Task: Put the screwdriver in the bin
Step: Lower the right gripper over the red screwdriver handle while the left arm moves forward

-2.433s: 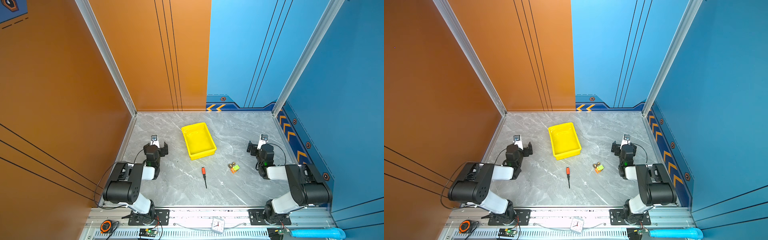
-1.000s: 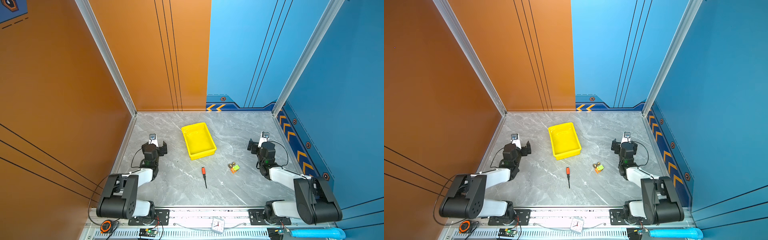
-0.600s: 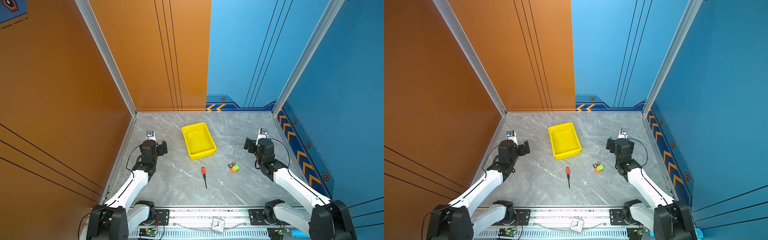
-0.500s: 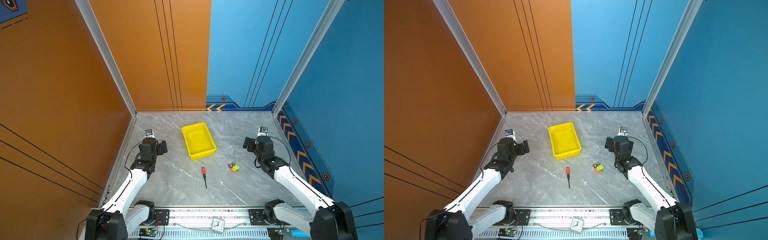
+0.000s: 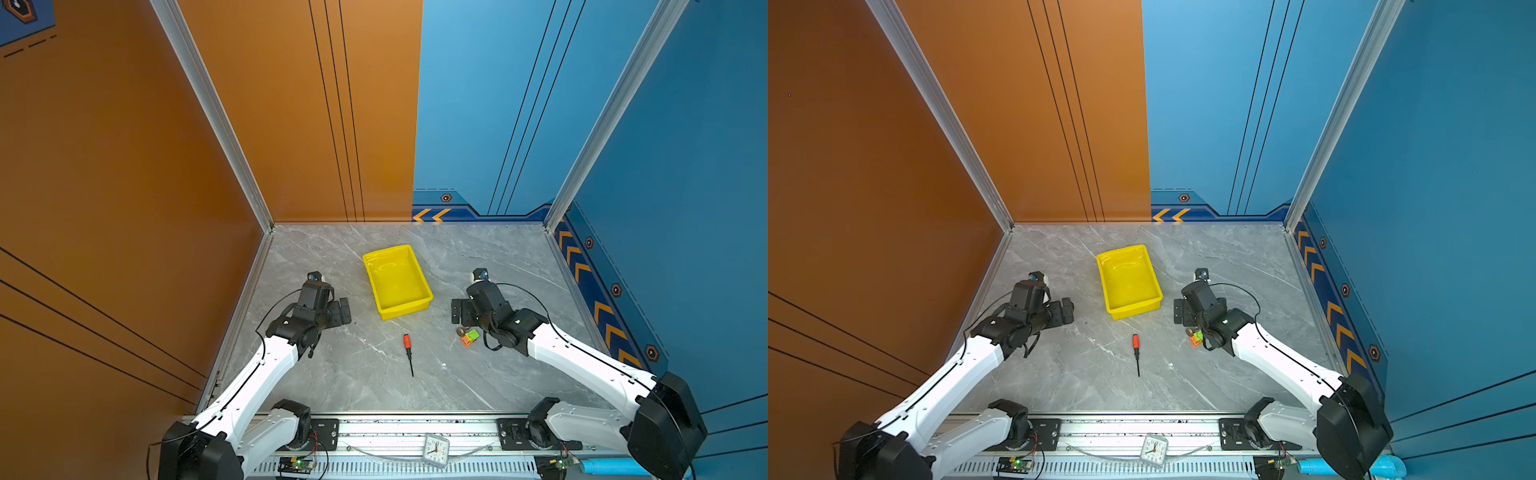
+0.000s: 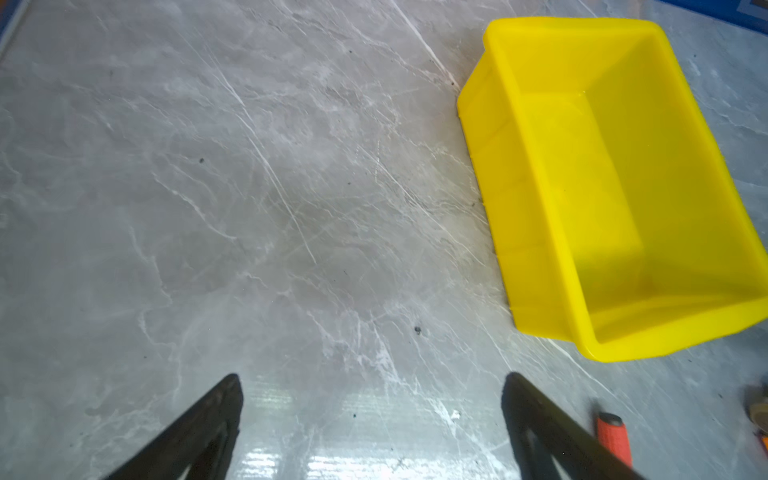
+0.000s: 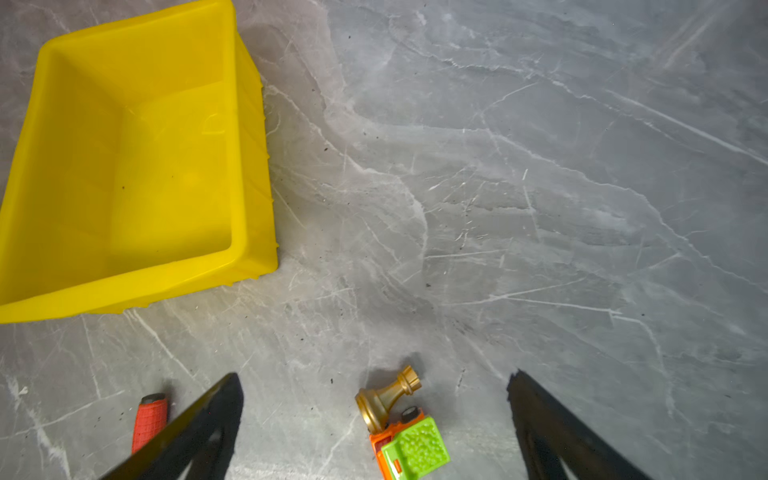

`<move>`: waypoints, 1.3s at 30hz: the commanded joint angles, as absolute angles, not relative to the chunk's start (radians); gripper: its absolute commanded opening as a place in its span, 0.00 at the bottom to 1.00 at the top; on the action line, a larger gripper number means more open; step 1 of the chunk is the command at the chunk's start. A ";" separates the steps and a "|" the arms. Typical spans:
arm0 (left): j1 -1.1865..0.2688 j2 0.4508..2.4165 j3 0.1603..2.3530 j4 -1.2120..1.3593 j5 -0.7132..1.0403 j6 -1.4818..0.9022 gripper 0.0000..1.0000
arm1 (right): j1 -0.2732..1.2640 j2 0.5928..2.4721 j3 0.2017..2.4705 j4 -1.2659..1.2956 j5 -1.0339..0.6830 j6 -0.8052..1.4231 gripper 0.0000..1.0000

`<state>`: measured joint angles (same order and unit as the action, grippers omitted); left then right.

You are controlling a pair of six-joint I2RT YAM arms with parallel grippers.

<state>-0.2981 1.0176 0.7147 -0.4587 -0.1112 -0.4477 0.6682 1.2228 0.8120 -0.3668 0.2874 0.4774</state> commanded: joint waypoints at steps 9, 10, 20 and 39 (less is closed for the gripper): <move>-0.408 0.963 0.659 -0.501 0.077 -0.580 0.98 | 0.849 1.388 0.867 -0.321 0.178 0.499 1.00; -0.426 0.955 0.646 -0.500 0.070 -0.590 0.98 | 0.868 1.402 0.867 -0.303 0.164 0.496 1.00; -0.481 0.842 0.560 -0.521 -0.006 -0.667 0.98 | 0.955 1.568 0.916 -0.216 0.077 0.512 0.96; -0.482 0.861 0.566 -0.540 -0.064 -0.632 0.98 | 1.000 1.751 0.980 -0.165 0.041 0.511 0.68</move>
<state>-0.4782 0.8631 0.5701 -0.5171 -0.0330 -0.6445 0.9962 1.7382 0.9550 -0.1703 0.0437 0.5133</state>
